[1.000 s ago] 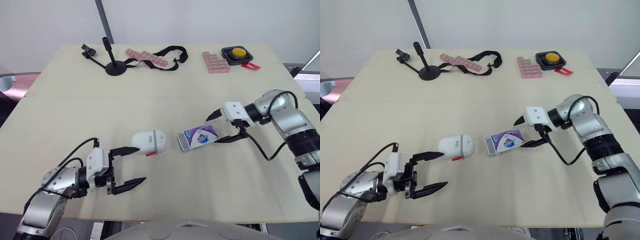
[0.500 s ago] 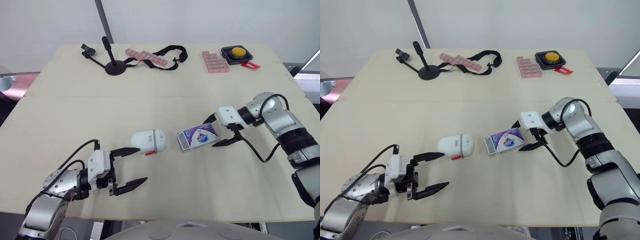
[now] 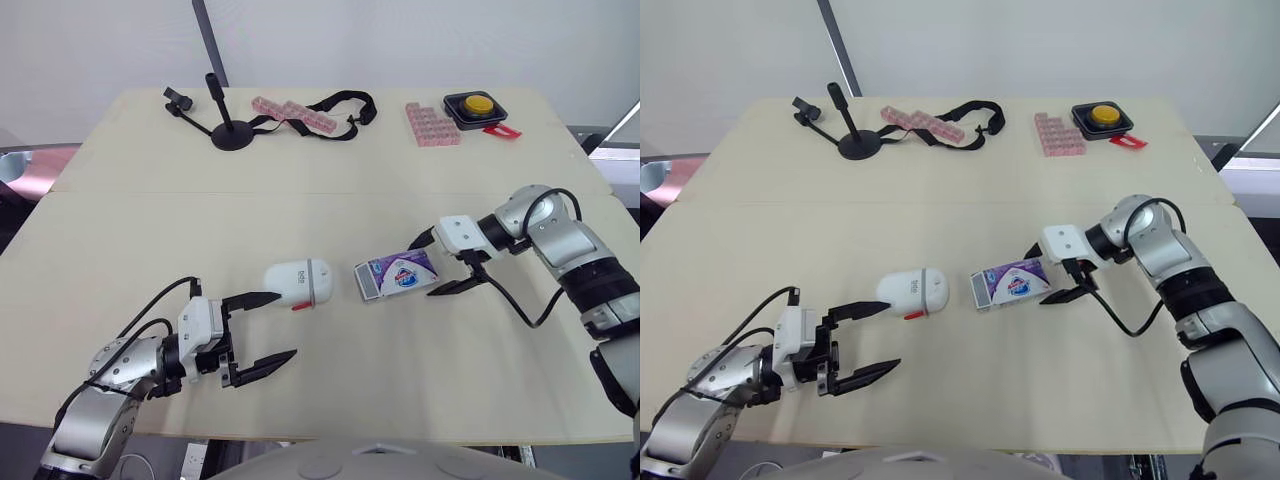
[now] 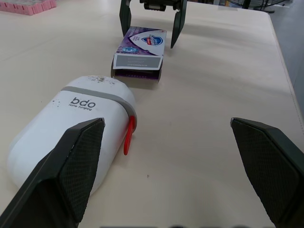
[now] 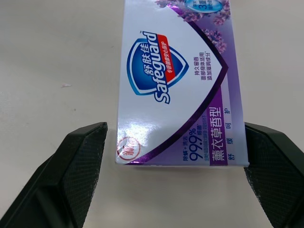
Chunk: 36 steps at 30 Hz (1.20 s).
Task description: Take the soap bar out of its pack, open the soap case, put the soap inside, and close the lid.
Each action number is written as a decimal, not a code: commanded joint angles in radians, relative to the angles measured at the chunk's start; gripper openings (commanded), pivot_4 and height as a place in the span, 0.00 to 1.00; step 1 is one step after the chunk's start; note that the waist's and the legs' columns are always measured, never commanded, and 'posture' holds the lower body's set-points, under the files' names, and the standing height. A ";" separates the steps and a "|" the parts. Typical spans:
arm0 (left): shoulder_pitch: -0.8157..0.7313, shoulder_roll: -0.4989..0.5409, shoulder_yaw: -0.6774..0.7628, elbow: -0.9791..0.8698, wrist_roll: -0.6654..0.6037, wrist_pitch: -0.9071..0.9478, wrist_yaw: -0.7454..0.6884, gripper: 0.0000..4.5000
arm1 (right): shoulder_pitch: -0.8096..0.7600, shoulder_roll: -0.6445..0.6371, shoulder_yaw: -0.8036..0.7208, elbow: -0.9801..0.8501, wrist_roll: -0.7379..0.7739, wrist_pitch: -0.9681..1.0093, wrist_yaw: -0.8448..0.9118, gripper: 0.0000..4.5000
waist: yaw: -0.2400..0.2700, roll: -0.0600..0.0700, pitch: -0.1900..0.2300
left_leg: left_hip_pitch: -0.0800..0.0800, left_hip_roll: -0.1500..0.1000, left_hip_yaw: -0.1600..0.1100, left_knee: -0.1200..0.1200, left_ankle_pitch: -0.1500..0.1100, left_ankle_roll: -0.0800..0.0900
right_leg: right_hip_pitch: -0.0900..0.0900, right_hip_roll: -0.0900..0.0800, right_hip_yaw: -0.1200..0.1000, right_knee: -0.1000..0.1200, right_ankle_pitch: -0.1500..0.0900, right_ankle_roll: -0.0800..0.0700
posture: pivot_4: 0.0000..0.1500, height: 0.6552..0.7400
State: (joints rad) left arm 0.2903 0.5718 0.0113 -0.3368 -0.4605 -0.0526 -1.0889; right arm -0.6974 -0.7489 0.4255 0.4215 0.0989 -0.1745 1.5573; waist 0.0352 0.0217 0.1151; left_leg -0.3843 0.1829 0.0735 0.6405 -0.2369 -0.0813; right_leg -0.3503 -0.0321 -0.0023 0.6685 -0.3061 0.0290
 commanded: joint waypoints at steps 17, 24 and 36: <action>-0.001 0.008 -0.008 -0.046 -0.012 0.022 0.028 1.00 | 0.010 -0.008 -0.044 -0.010 0.014 -0.006 0.035 0.82 | 0.008 0.000 0.000 | 0.000 0.000 0.002 0.000 0.000 -0.003 | 0.000 0.000 0.001 0.000 0.000 0.000 | 1.00 1.00; -0.005 0.009 -0.011 -0.054 -0.014 0.033 0.036 1.00 | 0.019 -0.007 -0.057 -0.017 0.014 -0.002 0.025 0.74 | 0.011 0.000 0.000 | 0.000 0.000 0.003 0.000 0.000 -0.003 | 0.000 0.000 0.002 0.000 0.000 0.000 | 1.00 1.00; -0.007 0.013 -0.014 -0.066 -0.015 0.049 0.038 1.00 | 0.020 -0.064 -0.099 -0.125 0.046 0.114 0.045 0.74 | 0.018 0.000 0.000 | 0.000 0.000 0.004 0.000 0.000 -0.004 | 0.000 0.000 0.003 0.000 0.000 0.000 | 1.00 1.00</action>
State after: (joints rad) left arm 0.2787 0.5733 -0.0112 -0.3703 -0.4615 -0.0031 -1.0513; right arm -0.6645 -0.7760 0.3787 0.3575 0.1087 -0.1038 1.5569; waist 0.0529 0.0216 0.1150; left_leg -0.3842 0.1832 0.0776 0.6407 -0.2373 -0.0850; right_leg -0.3505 -0.0319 0.0007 0.6686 -0.3059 0.0294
